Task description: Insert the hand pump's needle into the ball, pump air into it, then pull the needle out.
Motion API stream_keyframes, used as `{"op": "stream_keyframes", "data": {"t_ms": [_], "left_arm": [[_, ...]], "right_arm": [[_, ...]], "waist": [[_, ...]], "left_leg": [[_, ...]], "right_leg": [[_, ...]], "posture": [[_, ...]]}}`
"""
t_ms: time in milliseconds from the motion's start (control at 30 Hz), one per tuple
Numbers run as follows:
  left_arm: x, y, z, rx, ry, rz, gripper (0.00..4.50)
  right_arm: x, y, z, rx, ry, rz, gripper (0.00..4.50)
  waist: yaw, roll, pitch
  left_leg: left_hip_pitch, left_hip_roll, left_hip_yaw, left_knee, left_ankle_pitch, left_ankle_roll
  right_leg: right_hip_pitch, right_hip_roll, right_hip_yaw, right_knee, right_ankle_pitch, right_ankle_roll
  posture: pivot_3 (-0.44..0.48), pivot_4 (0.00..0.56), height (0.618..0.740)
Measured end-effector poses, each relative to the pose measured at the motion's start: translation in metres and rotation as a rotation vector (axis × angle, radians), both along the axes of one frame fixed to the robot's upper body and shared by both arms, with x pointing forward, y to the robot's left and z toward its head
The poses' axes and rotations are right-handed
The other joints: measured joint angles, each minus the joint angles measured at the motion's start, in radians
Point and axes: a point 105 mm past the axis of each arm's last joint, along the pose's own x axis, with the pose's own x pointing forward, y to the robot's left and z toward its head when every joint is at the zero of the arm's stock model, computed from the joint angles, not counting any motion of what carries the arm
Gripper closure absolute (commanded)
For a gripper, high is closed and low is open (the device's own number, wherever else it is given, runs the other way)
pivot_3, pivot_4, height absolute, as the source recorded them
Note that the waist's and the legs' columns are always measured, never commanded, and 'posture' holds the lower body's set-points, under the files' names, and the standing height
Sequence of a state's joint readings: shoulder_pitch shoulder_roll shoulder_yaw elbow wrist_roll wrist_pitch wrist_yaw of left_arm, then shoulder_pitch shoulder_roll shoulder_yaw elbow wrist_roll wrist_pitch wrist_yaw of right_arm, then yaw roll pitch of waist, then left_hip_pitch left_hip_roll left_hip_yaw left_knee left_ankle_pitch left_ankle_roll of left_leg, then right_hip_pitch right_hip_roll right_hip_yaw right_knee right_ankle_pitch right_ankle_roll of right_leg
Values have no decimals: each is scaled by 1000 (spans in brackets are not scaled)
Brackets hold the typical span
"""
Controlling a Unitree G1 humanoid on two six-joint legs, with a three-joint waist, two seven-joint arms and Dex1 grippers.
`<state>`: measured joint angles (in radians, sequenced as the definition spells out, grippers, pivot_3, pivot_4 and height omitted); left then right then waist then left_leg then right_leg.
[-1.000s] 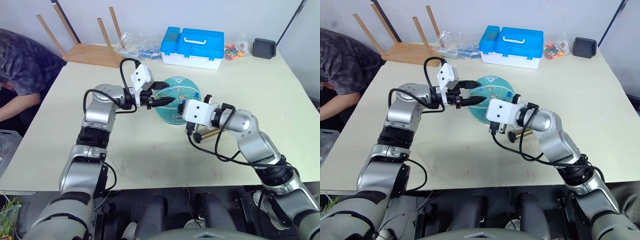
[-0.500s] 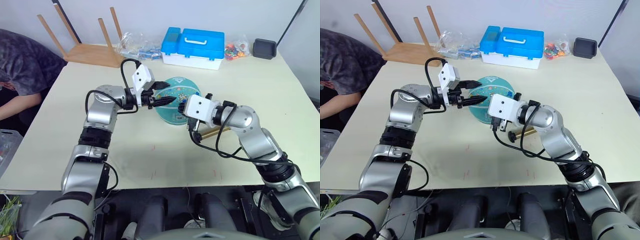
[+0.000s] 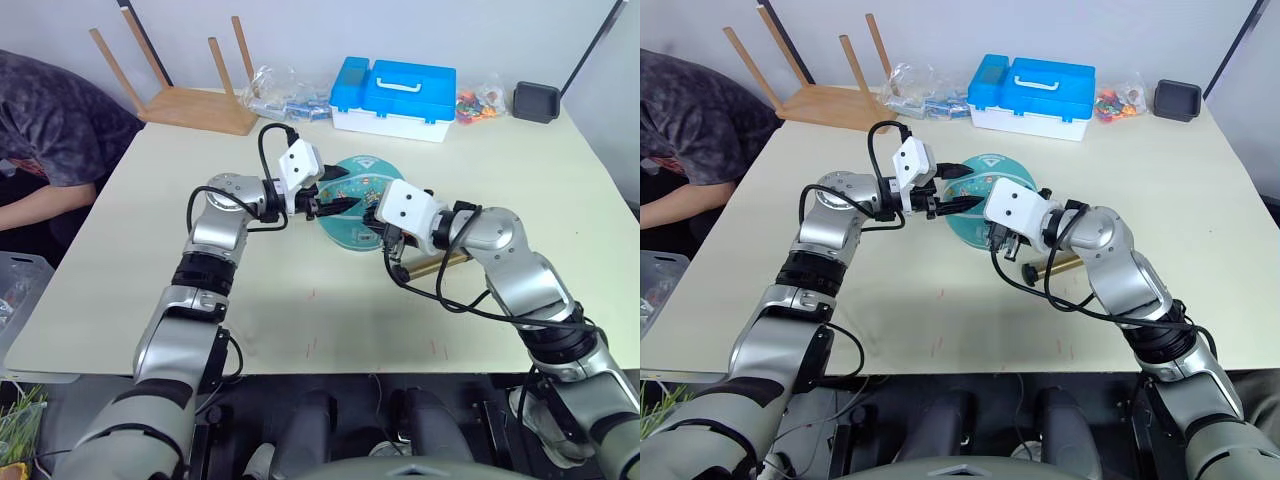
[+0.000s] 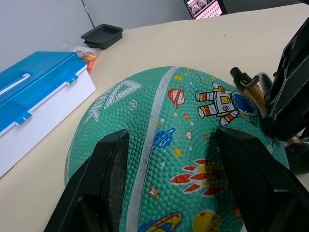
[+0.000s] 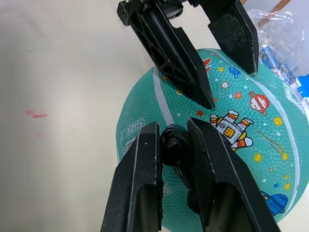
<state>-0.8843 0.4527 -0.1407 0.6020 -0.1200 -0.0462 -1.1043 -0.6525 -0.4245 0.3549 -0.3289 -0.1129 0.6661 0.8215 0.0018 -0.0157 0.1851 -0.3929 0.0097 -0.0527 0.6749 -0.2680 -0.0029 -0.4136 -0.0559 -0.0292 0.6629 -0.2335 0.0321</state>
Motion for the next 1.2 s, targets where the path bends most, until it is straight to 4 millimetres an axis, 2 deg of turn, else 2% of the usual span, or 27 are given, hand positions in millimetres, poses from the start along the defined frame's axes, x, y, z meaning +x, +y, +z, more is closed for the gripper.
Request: {"op": "stream_keyframes", "data": {"t_ms": [500,1200], "left_arm": [[9,-7,-2,27,-40,9,1528],[10,-10,-5,50,-78,14,1528]], "right_arm": [[4,-4,8,-28,17,-35,4182],[-2,-9,13,-49,39,-44,4182]], "waist": [[12,0,0],[13,0,0]], "left_leg": [[0,-1,-1,1,0,0],[-2,-3,-6,3,0,0]], "right_leg": [[1,0,0,0,0,0],[2,0,-2,0,0,0]], "posture": [[0,150,740],[0,150,740]]}}
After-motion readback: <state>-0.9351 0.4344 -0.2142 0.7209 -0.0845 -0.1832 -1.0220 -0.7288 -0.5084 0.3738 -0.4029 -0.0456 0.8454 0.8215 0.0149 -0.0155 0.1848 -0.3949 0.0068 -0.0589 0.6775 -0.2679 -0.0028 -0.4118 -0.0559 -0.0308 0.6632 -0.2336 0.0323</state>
